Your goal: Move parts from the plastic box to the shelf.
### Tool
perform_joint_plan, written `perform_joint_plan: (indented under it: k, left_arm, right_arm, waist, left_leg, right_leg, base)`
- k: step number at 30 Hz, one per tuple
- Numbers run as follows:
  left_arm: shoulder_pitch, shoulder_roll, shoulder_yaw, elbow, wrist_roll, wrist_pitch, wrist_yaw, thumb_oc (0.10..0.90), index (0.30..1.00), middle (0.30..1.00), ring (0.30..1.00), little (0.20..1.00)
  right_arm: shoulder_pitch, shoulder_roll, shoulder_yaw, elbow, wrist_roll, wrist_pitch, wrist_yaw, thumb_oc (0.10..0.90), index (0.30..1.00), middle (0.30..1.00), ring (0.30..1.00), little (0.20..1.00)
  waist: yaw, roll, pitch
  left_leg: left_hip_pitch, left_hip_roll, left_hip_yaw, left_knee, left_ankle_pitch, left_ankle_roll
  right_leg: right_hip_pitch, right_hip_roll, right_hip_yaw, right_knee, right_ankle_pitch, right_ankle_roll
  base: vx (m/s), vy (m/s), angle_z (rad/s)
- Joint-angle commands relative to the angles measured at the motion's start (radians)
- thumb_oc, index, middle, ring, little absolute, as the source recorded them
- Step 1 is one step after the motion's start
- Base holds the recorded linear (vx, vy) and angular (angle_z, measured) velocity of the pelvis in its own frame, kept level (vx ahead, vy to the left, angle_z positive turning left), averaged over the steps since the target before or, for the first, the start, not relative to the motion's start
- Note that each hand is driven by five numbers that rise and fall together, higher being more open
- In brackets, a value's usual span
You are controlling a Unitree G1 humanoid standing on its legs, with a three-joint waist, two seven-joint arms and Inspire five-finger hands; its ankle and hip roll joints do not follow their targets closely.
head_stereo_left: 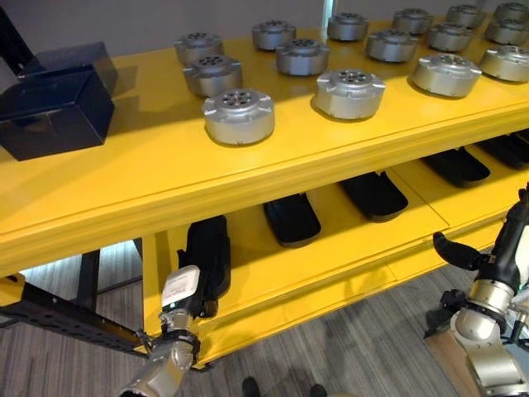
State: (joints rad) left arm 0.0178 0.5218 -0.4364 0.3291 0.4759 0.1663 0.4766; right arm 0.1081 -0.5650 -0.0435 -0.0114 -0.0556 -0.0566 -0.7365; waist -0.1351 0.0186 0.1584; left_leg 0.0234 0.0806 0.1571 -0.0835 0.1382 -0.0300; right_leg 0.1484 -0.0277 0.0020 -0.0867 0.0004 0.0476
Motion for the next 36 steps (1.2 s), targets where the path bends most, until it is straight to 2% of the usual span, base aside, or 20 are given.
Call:
perform_joint_plan:
  k: [1, 4, 11, 15, 24, 36]
  left_arm:
    - [-0.06, -0.011, 0.014, 0.051, -0.011, -0.01, 0.013, 0.4, 0.3, 0.3, 0.3, 0.3]
    - [-0.06, -0.019, 0.015, 0.065, 0.001, 0.017, 0.025, 0.4, 0.3, 0.3, 0.3, 0.3]
    - [-0.105, -0.056, 0.062, 0.154, -0.114, 0.055, 0.11, 0.4, 0.3, 0.3, 0.3, 0.3]
    - [-0.135, -0.073, 0.091, 0.189, -0.129, 0.076, 0.125, 0.4, 0.3, 0.3, 0.3, 0.3]
    - [-0.192, -0.094, 0.138, 0.259, -0.185, 0.084, 0.162, 0.4, 0.3, 0.3, 0.3, 0.3]
    - [-0.263, -0.129, 0.151, 0.345, -0.212, 0.093, 0.172, 0.4, 0.3, 0.3, 0.3, 0.3]
  right_arm:
    - [-0.14, -0.095, -0.041, -0.039, -0.027, -0.083, -0.001, 0.9, 1.0, 1.0, 1.0, 1.0]
    - [-0.143, -0.097, -0.039, -0.035, -0.026, -0.087, 0.005, 0.9, 1.0, 1.0, 1.0, 1.0]
    - [-0.142, -0.098, -0.03, -0.04, -0.036, -0.09, 0.054, 0.9, 1.0, 1.0, 1.0, 1.0]
    - [-0.131, -0.095, -0.029, -0.05, -0.044, -0.093, 0.064, 0.9, 1.0, 1.0, 1.0, 1.0]
    - [-0.118, -0.1, -0.027, -0.054, -0.072, -0.106, 0.116, 0.9, 1.0, 1.0, 1.0, 1.0]
    - [-0.092, -0.112, -0.047, -0.055, -0.068, -0.122, 0.175, 0.9, 1.0, 1.0, 1.0, 1.0]
  waist:
    - [0.016, -0.037, 0.025]
    - [0.017, -0.036, 0.025]
    - [0.003, -0.029, 0.024]
    - [-0.007, -0.028, 0.026]
    - [-0.043, -0.016, 0.022]
    - [-0.087, -0.017, 0.024]
  left_leg:
    - [0.046, 0.102, -0.052, 0.045, -0.121, -0.049]
    - [0.044, 0.104, -0.057, 0.05, -0.12, -0.049]
    - [0.039, 0.114, -0.057, 0.06, -0.105, -0.057]
    - [0.04, 0.111, -0.059, 0.07, -0.111, -0.054]
    - [0.051, 0.109, -0.045, 0.066, -0.108, -0.054]
    - [0.06, 0.108, -0.023, 0.074, -0.115, -0.048]
  right_leg:
    - [-0.068, 0.018, -0.043, 0.148, -0.11, -0.019]
    - [-0.069, 0.02, -0.042, 0.154, -0.114, -0.022]
    - [-0.066, 0.027, -0.031, 0.175, -0.126, -0.028]
    - [-0.069, 0.028, -0.025, 0.187, -0.13, -0.029]
    - [-0.07, 0.033, 0.001, 0.208, -0.143, -0.03]
    - [-0.069, 0.037, 0.027, 0.21, -0.141, -0.028]
  base:
    - [0.01, -0.035, 0.08]
    - [0.0, -0.014, 0.04]
    - [0.04, 0.007, 0.0]
    - [0.04, 0.003, 0.01]
    - [0.05, 0.034, -0.02]
    - [0.03, 0.017, -0.05]
